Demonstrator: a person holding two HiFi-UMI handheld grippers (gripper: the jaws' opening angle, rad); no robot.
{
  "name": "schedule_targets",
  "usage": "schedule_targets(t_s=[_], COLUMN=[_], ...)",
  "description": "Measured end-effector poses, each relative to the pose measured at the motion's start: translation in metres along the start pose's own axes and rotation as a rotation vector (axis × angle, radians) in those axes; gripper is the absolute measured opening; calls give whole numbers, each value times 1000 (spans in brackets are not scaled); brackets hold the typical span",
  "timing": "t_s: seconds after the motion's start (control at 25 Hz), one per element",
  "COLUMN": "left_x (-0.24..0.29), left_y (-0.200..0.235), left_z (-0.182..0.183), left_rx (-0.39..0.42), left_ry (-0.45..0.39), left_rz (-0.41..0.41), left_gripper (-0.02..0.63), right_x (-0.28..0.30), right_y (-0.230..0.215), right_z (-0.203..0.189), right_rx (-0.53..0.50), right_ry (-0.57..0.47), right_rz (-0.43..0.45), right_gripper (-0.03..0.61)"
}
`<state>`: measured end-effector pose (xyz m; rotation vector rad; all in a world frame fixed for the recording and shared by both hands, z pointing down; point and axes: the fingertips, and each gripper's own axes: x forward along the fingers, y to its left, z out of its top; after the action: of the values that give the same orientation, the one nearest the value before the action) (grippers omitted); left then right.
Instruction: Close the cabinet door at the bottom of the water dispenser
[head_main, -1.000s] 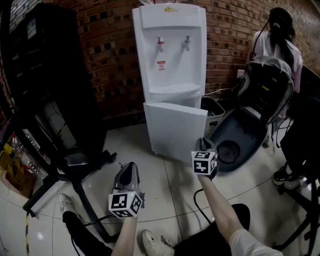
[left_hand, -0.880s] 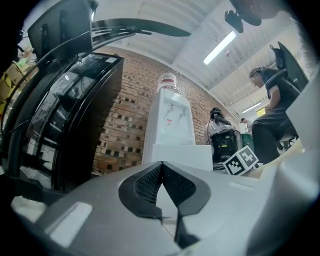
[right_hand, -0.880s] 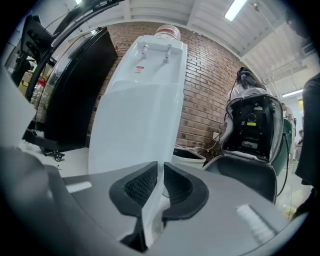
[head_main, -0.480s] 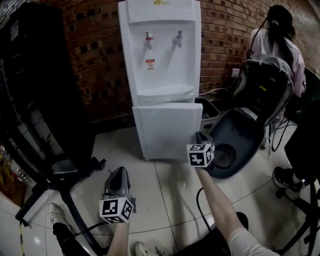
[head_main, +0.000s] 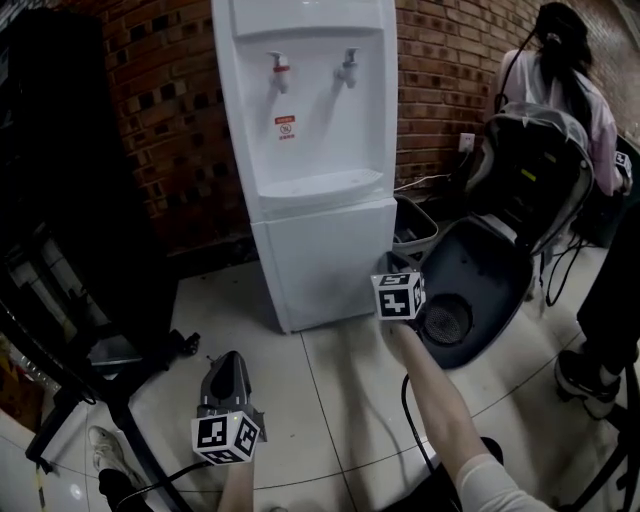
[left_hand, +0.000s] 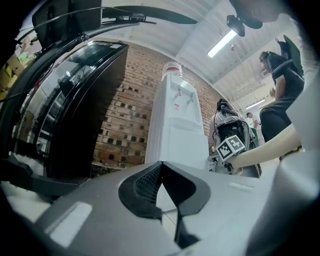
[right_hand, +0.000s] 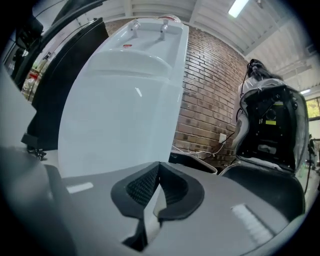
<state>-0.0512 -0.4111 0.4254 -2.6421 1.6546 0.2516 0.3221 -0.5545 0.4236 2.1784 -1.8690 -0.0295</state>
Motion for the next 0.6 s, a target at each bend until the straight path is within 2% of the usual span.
schedule_targets(t_s=[0.2, 0.36, 0.48, 0.6], left_x=[3, 5, 6, 5], left_y=[5, 6, 7, 7], left_z=[-19, -25, -21, -13], left_rx=[-15, -23, -24, -29], left_ry=[27, 37, 34, 27], left_rz=[11, 11, 16, 24], left_gripper=[17, 17, 17, 17], right_x=[16, 20, 19, 13], right_y=[7, 7, 8, 10], right_z=[9, 14, 13, 12], right_rx=[-17, 38, 37, 113], right_ry=[-11, -33, -21, -14], right_rz=[23, 9, 14, 25], right_gripper=[2, 2, 2, 2])
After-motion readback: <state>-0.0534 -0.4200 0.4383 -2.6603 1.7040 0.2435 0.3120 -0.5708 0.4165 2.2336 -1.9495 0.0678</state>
